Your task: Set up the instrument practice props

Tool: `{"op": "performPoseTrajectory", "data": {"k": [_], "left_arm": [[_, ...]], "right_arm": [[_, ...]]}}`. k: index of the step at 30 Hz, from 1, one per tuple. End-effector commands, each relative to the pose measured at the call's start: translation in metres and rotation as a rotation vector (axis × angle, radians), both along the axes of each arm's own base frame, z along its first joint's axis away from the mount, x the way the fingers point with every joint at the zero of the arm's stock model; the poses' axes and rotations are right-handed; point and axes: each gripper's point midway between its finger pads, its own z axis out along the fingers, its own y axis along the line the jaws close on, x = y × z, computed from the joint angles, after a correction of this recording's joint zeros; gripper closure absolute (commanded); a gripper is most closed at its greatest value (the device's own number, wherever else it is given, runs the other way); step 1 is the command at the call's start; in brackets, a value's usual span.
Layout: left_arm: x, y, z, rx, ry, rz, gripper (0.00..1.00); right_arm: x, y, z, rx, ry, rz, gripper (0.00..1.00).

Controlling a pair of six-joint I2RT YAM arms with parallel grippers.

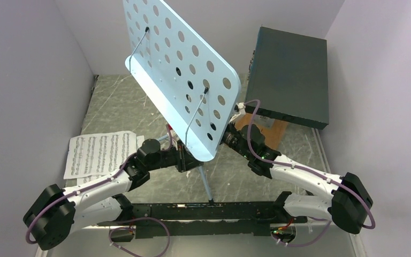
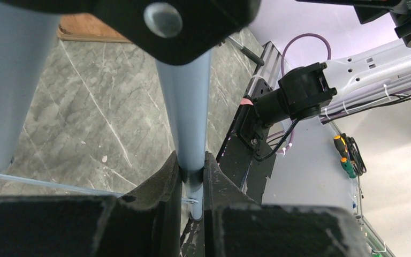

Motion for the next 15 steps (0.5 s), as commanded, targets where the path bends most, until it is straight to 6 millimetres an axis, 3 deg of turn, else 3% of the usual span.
{"op": "performPoseTrajectory", "data": {"k": [1, 5, 8, 15], "left_arm": [[-0.046, 0.005, -0.039, 0.094, 0.132, -0.174, 1.0], [-0.044, 0.005, -0.04, 0.099, 0.13, -0.169, 1.0], [-0.041, 0.003, -0.038, 0.102, 0.122, -0.166, 1.0], [-0.038, 0.001, -0.04, 0.111, 0.136, -0.156, 1.0]], "right_arm": [[-0.004, -0.001, -0.006, 0.036, 0.058, 0.01, 0.64], [0.003, -0.006, -0.013, 0.055, 0.129, -0.054, 0.71], [0.012, -0.011, -0.024, 0.078, 0.252, -0.133, 0.99], [0.019, -0.02, -0.058, 0.166, 0.674, -0.285, 1.0]]}}
